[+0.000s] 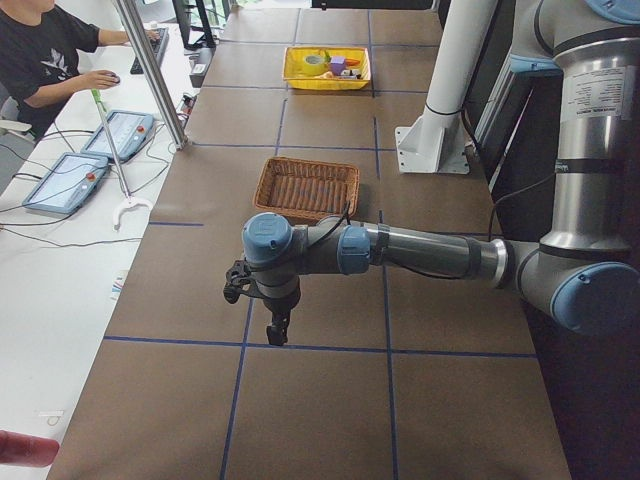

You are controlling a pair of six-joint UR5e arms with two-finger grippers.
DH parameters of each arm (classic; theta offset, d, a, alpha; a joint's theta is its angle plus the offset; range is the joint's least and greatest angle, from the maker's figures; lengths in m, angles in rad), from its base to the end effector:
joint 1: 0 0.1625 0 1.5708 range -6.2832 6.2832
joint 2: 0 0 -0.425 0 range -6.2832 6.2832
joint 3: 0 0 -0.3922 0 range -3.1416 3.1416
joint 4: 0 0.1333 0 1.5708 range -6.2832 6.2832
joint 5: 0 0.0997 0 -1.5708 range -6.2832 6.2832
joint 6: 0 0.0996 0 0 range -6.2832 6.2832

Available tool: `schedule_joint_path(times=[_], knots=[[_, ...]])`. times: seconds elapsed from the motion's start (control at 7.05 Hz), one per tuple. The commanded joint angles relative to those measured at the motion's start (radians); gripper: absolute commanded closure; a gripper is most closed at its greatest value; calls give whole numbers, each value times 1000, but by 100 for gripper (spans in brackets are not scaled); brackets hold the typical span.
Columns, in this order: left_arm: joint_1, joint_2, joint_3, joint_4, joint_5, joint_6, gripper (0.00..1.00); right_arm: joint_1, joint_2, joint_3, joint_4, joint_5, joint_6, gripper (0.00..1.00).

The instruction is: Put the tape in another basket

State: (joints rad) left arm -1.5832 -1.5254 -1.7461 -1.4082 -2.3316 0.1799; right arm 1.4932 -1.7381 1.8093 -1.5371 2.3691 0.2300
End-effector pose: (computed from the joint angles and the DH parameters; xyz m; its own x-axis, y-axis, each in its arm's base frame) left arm -0.0704 -0.4661 0.6116 0.7145 0.1478 -0.6839 -0.1173 0.9889 0.0911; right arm 0.0287 -0.4304 0.6124 0.6894 0.1006 0.7173 -0.0822 0.9948 -0.0604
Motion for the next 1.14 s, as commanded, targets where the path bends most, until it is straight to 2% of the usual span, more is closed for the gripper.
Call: schedule_joint_path(times=[0.0,0.57,0.99], knots=[[3,7,-1,-3,17,1,0,-1,2,-1,0,1,-3,0],[3,7,5,-5,17,-2,0,-4,0,7,2,21,-8,0],[5,8,46,-6,17,-5,0,-10,-18,-19,86,41,-6,0]])
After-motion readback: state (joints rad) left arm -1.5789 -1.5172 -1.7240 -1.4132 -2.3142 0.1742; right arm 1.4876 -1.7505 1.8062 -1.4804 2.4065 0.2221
